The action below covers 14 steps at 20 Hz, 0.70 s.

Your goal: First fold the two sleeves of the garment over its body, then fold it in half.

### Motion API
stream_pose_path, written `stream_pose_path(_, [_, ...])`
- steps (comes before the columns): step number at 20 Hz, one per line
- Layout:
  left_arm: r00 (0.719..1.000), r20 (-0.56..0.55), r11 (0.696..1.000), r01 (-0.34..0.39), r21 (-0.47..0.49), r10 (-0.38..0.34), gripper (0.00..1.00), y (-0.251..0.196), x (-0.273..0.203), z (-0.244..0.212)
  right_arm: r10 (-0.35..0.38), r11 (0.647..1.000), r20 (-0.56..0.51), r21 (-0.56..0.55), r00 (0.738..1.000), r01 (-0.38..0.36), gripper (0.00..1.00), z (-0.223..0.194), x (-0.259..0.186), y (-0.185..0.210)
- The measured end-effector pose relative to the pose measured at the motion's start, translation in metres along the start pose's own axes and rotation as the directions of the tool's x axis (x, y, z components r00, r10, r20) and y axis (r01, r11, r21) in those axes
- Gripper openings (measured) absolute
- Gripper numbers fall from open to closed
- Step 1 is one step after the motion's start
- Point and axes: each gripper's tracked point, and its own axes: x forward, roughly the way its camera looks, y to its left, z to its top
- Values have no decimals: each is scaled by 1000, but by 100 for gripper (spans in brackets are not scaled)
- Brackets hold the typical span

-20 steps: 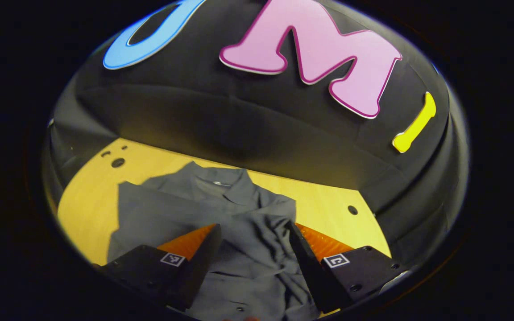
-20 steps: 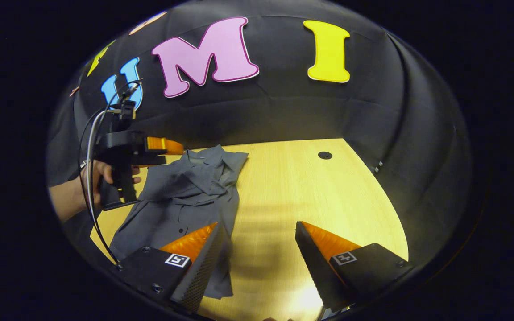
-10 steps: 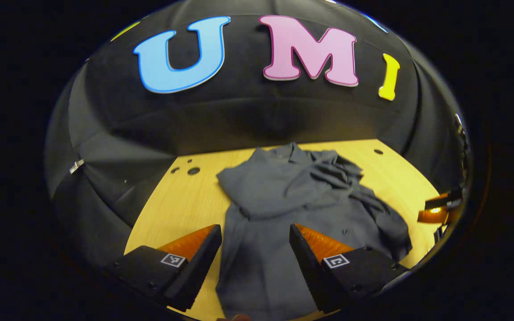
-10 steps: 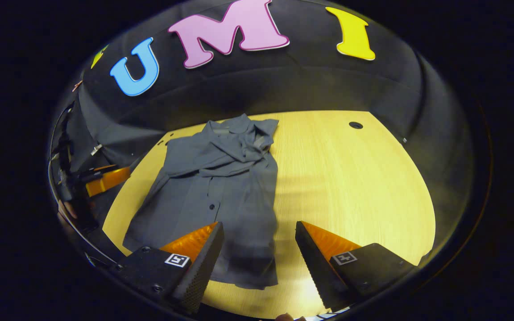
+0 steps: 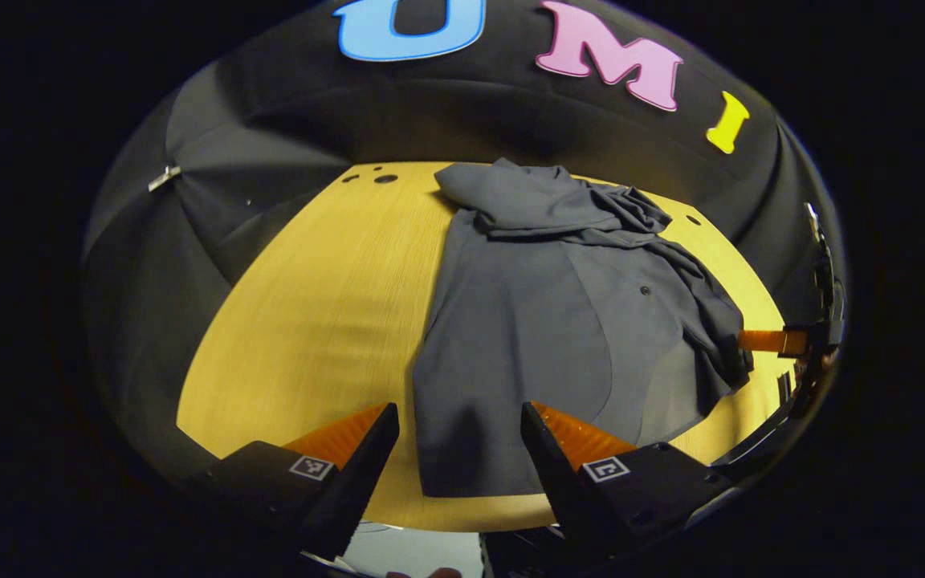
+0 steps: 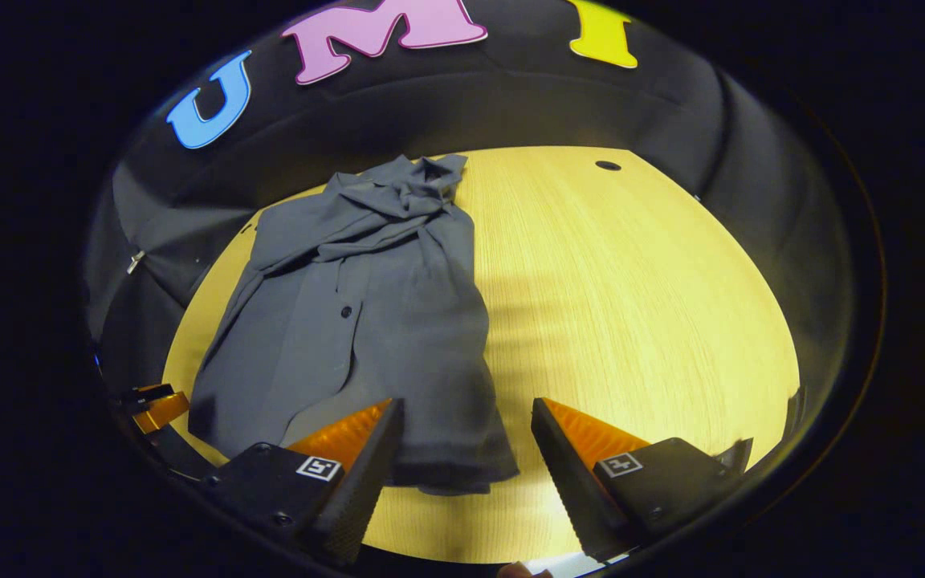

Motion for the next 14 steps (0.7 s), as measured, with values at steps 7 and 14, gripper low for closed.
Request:
stream_pose_path(7, [997,-81,997,8,-79,-14,96,-5,22,-29,-44,999,-35,-26,998,44,100,-17,14,12])
stream_pose_path(14, [992,-122,992,-9,124,24,98,-16,27,-48,-75,991,-73,-115,994,66,100,-31,24,22])
